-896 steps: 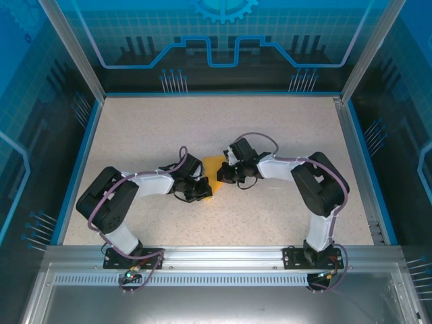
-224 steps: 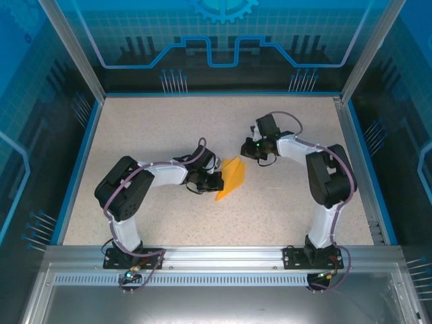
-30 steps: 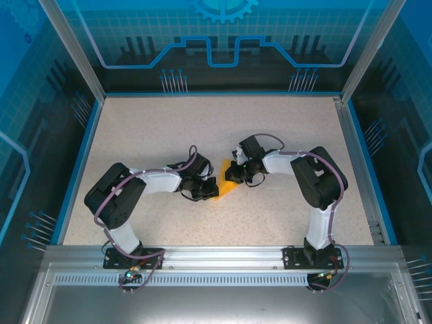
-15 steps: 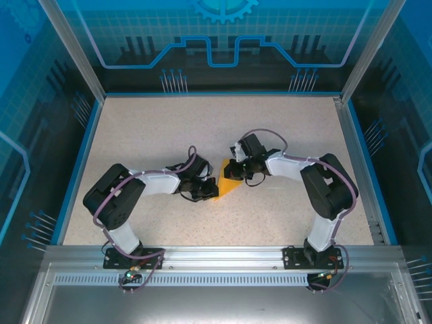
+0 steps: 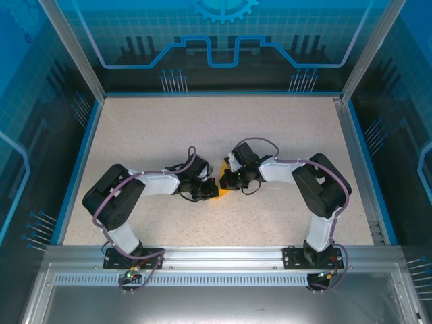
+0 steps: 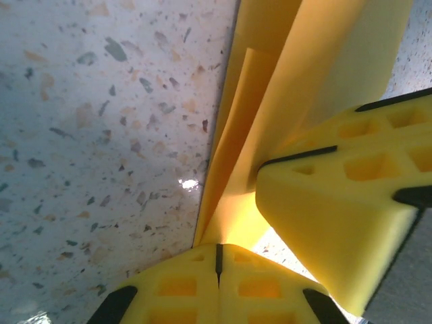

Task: Fold a paper plane with a square sheet of paper (pick it up from the middle)
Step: Fourth fold the wing at the center of the table.

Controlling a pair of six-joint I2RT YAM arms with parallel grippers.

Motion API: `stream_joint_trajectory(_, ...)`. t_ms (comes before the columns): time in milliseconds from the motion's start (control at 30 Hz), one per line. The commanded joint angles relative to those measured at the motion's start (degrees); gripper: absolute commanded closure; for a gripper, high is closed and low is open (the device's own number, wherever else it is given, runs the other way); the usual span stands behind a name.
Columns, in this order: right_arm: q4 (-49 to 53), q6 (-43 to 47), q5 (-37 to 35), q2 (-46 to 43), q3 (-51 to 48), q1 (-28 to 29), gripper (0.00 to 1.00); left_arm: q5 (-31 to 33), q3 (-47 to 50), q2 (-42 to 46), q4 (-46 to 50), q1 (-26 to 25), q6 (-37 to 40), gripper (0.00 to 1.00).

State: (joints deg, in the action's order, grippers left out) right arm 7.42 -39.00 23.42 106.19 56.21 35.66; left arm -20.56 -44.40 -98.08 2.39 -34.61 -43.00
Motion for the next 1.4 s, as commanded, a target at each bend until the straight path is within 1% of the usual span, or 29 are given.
stream_joint_trajectory(0,0.20,-0.11,1.14,2.25,-0.12,0.90,0.98,1.62,2.26,-0.96,4.05,0.16,0.39,1.00)
stream_joint_trajectory(200,3.16,0.07,-1.39,4.42,1.07,0.82,0.99,0.21,1.71,2.78,2.79,0.16,-0.89,1.00)
stream_joint_trajectory(300,3.30,0.07,-1.34,4.38,0.99,0.75,0.99,0.35,2.21,6.09,0.99,0.16,-2.12,1.00)
stream_joint_trajectory(367,3.06,0.07,-0.93,3.99,1.00,0.74,0.99,0.52,2.47,6.77,0.35,0.18,-2.11,0.99)
stream_joint_trajectory(600,2.95,0.16,-0.31,3.86,1.26,0.71,0.99,-0.27,2.49,2.50,-0.37,0.16,-2.55,0.99)
stream_joint_trajectory(867,2.17,0.42,0.57,2.65,1.12,0.73,0.99,2.16,2.61,0.49,2.39,0.23,-1.21,1.00)
stream_joint_trajectory(1033,0.11,1.34,3.21,1.13,0.79,0.73,0.99,2.59,3.61,0.00,3.21,0.23,-1.05,1.00)
stream_joint_trajectory(1133,0.13,1.82,4.50,1.65,1.22,1.07,0.99,2.63,3.21,0.08,3.41,0.16,-1.05,1.00)
stream_joint_trajectory(1233,0.64,2.17,4.66,2.58,1.41,1.39,0.99,2.80,2.94,0.16,3.97,0.20,-0.94,1.00)
stream_joint_trajectory(1367,2.01,2.43,2.42,3.97,1.69,1.03,0.99,2.83,2.92,0.09,4.93,0.24,-1.03,1.00)
